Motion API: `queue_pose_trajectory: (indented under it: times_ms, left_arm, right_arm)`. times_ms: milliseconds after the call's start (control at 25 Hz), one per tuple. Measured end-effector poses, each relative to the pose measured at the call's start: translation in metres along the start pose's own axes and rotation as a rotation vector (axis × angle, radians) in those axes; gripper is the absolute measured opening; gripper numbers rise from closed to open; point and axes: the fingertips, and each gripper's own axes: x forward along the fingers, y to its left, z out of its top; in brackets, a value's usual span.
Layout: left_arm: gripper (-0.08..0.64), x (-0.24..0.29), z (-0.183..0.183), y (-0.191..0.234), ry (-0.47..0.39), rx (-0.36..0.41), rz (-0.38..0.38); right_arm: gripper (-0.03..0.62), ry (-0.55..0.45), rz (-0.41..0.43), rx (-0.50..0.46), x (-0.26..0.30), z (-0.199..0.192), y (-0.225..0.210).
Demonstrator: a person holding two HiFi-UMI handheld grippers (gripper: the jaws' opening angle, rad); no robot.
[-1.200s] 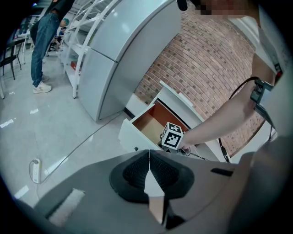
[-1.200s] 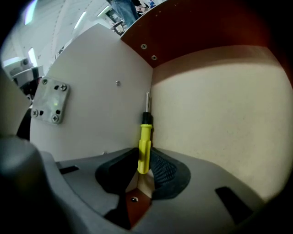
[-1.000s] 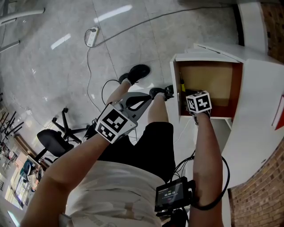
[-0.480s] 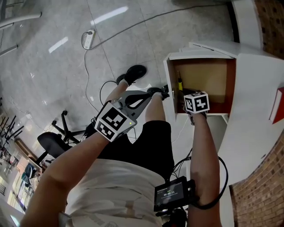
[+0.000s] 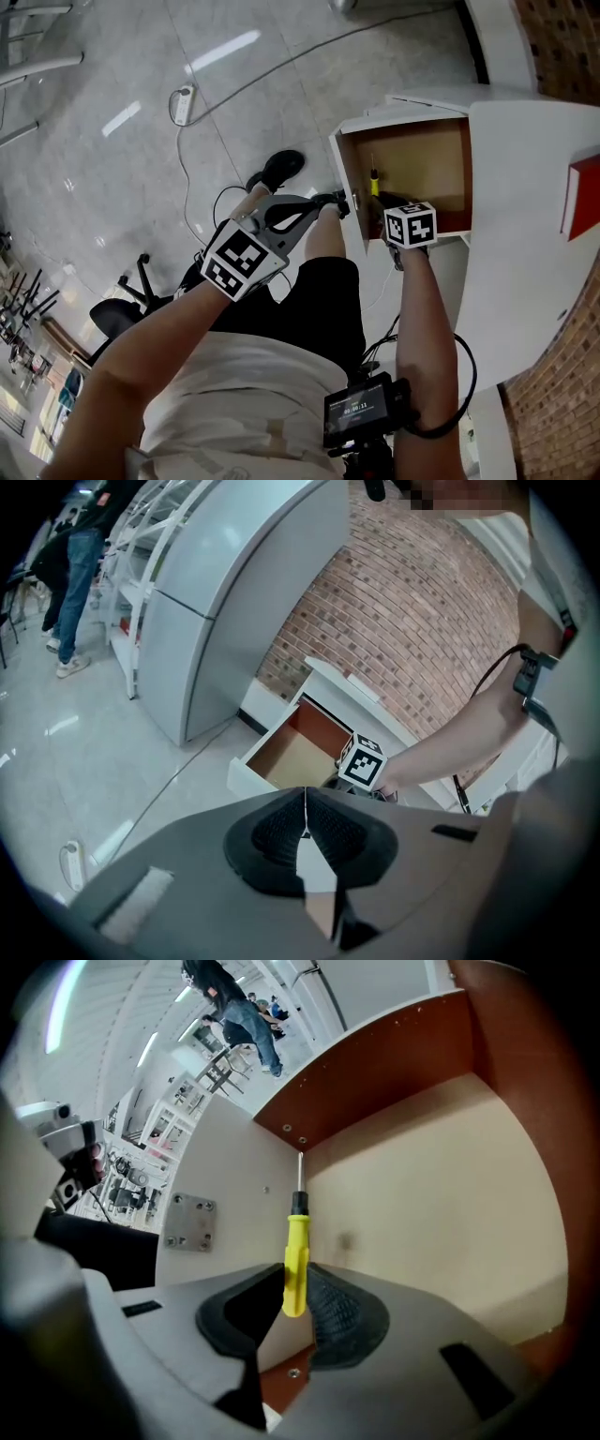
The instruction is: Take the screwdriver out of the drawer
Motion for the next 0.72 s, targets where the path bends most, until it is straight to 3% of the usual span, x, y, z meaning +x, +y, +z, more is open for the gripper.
queue_pose_trajectory:
  times_ms: [720]
  left_arm:
    - [0.009,-0.016,0.044,-0.024,0.017,0.105,-0.046]
  right_arm:
    - [0.063,-0.155,0.001,0.132,-0.049,0.01,0.022]
